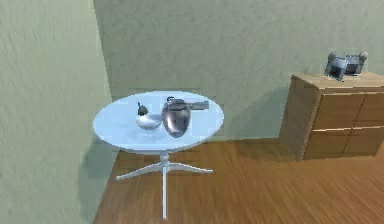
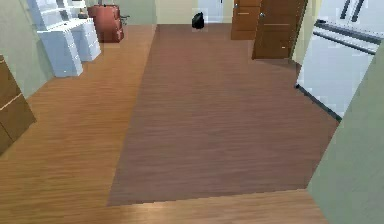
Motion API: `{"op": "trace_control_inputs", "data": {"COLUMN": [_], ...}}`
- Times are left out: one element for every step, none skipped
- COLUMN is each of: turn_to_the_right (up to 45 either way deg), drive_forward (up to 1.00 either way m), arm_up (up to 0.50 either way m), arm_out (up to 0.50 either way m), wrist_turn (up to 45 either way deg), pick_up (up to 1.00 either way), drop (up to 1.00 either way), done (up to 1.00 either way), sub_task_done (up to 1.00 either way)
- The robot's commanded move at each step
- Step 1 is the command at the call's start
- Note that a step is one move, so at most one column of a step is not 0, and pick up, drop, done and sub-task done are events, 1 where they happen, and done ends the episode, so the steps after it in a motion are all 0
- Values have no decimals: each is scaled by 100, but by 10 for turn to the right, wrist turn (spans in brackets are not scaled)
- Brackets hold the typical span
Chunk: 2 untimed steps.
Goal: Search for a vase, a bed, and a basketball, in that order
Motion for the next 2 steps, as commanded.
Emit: {"op": "trace_control_inputs", "data": {"turn_to_the_right": [0, 0], "drive_forward": [25, 0], "arm_up": [0, 0], "arm_out": [0, 0], "wrist_turn": [0, 0], "pick_up": [0, 0], "drop": [0, 0], "done": [0, 0], "sub_task_done": [0, 100]}}
